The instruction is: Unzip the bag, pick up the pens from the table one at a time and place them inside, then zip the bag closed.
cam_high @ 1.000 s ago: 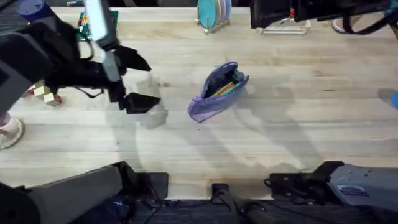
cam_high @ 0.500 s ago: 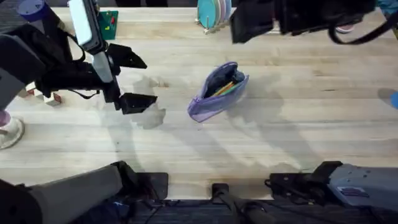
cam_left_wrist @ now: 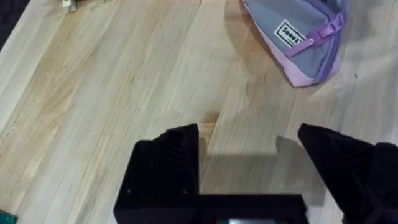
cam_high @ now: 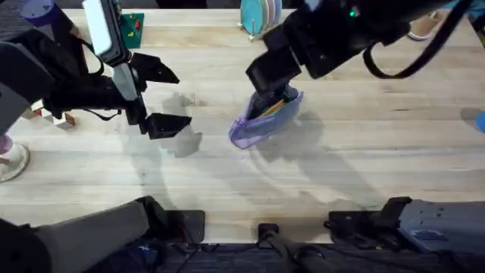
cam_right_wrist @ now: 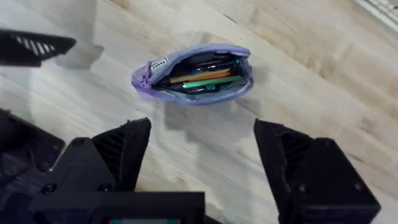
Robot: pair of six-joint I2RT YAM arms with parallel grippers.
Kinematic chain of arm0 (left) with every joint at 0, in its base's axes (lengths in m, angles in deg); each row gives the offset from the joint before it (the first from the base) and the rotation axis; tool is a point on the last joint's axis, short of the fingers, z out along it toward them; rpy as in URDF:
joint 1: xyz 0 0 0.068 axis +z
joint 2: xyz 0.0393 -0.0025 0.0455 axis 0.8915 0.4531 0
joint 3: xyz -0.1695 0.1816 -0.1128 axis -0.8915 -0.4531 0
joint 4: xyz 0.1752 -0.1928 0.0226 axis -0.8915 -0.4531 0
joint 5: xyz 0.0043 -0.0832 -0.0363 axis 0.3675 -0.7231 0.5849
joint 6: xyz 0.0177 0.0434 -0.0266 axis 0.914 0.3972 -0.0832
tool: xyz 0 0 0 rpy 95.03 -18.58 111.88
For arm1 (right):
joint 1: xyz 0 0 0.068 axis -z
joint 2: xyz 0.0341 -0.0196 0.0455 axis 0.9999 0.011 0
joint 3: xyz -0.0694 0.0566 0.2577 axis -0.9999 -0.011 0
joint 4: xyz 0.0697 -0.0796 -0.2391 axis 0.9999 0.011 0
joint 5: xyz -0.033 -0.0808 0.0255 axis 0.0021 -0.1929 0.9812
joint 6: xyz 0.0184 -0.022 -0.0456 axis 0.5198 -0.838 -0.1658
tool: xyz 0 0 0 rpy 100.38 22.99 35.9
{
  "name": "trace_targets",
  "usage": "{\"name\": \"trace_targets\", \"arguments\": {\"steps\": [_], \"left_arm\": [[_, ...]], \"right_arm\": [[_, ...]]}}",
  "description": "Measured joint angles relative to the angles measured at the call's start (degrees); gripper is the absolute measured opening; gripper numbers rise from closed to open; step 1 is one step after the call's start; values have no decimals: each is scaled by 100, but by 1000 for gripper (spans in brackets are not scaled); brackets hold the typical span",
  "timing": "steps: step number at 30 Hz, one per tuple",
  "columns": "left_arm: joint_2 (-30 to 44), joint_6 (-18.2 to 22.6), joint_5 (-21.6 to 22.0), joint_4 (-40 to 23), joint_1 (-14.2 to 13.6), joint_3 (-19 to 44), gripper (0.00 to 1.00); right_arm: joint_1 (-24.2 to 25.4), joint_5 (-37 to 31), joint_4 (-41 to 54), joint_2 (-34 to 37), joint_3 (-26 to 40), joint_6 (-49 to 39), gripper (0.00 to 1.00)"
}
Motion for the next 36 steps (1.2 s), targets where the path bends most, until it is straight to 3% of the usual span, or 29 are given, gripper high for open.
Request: {"name": "trace_targets", "arguments": {"steps": [16, 36], "left_arm": [[0, 2, -35, 0, 0, 0, 993], [0, 2, -35, -1, 0, 0, 994]], "right_arm": [[-585, 243, -322, 779, 0, -667, 996], [-613, 575, -560, 860, 0, -675, 996]]}}
